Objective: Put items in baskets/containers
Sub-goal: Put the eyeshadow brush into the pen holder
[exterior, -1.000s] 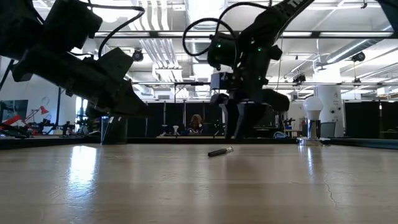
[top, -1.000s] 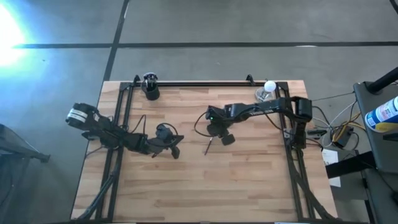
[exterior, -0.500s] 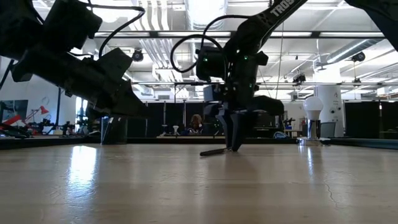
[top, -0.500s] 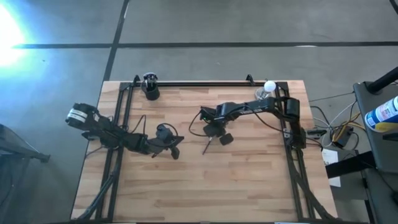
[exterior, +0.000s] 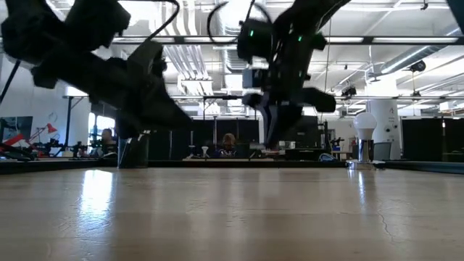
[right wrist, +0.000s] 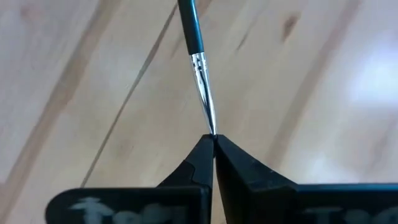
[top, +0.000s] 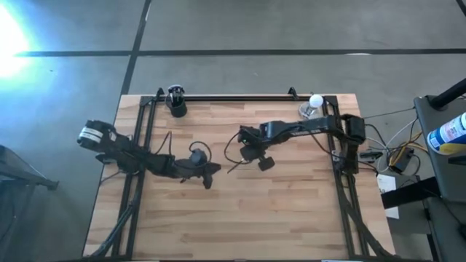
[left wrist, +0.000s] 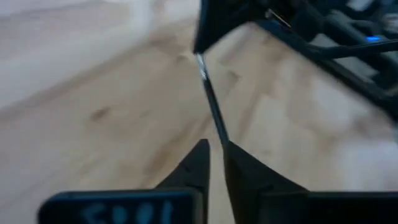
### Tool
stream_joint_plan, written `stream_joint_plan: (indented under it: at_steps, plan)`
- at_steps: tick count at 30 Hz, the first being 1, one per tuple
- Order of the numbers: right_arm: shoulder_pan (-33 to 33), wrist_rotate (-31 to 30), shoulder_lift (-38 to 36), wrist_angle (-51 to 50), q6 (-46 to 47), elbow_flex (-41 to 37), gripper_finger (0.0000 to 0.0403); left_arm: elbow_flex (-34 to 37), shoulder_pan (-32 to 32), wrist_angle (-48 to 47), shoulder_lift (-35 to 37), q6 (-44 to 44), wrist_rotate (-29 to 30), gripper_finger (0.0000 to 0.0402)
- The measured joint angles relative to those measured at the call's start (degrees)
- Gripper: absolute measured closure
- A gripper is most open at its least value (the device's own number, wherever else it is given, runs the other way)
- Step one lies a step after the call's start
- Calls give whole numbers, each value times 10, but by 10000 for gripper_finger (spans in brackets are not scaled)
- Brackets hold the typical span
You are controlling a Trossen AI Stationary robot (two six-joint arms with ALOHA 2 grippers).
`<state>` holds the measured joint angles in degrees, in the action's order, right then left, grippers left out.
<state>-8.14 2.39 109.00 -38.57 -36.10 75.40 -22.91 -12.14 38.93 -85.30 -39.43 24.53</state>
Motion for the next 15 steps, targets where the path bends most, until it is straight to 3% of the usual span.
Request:
stream_joint_plan:
  at_steps: [8, 15]
  plan:
    - [72, -124, -70, 5, -19, 0, 394, -70, 69, -43, 0, 4, -180, 282]
    - [133, -225, -78, 42, -77, 0, 394, -131, 108, -82, 0, 31, -261, 261]
